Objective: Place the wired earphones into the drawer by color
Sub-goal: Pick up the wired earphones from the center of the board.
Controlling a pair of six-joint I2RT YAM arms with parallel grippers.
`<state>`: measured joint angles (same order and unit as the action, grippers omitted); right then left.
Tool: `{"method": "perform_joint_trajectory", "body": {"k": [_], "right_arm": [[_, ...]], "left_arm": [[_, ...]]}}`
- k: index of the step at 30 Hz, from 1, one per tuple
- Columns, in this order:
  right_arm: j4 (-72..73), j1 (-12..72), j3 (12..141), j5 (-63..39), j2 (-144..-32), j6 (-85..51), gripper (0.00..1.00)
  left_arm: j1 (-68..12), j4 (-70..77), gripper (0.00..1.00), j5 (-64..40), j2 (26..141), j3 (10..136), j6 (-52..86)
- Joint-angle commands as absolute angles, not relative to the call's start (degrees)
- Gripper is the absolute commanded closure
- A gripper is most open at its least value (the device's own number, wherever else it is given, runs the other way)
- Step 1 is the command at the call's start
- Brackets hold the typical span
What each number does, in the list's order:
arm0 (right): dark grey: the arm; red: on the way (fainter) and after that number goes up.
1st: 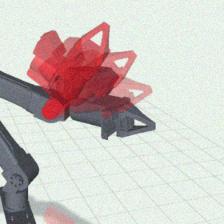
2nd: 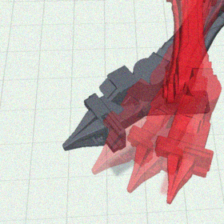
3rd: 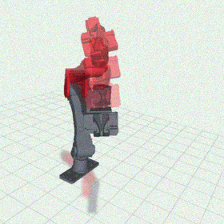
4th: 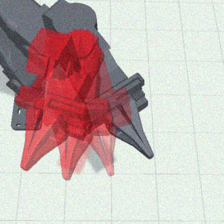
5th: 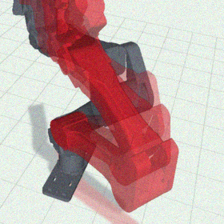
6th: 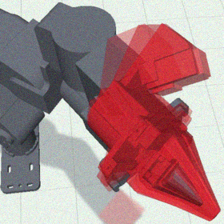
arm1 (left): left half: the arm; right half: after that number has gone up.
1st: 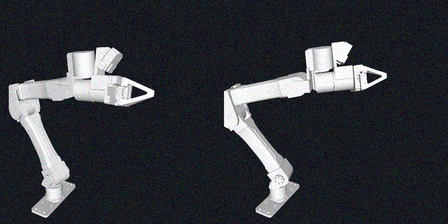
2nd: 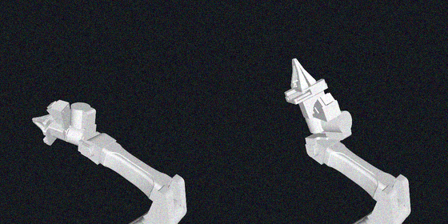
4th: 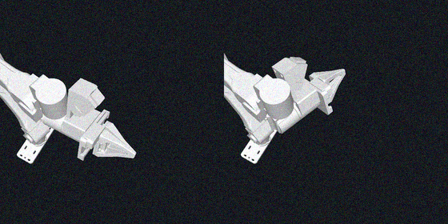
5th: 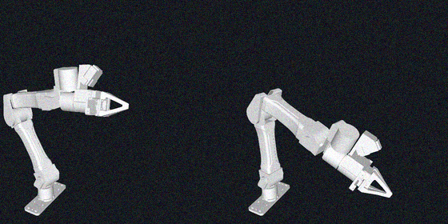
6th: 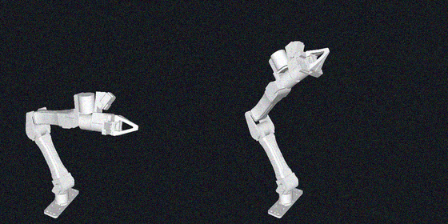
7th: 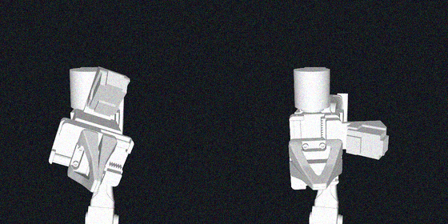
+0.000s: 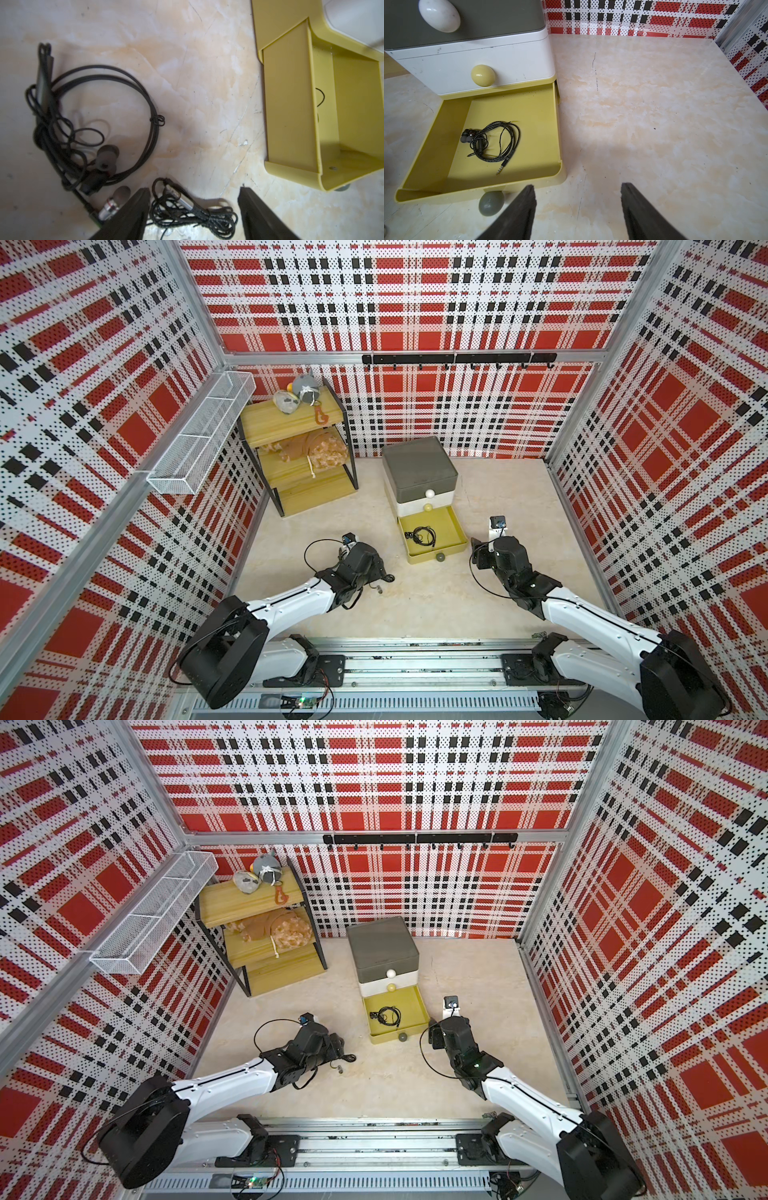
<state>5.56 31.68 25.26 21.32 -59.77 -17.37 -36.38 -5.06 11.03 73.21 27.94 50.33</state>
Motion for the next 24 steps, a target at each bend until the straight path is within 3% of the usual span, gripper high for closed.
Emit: {"method": "perform_joint_trajectory", "body": {"k": [1, 11, 14, 24], "right_arm": [[6.4, 31.2, 25.4, 22.1, -59.0, -16.9, 0.29], [6.3, 31.2, 25.3, 22.7, -58.8, -16.9, 0.29], [6.2, 31.2, 25.3, 22.5, -58.9, -16.9, 0.29], [6.1, 31.3, 25.3, 22.9, -58.6, -16.9, 0.29]], "left_arm": [[-36.8, -5.5, 0.32, 11.5, 74.8, 30.0, 49.6], [-38.0, -7.2, 0.35, 12.8, 79.0, 31.2, 48.6], [-38.4, -7.7, 0.42, 13.5, 79.6, 31.5, 48.1], [-39.2, -8.5, 0.52, 14.8, 82.2, 33.0, 46.8]]}}
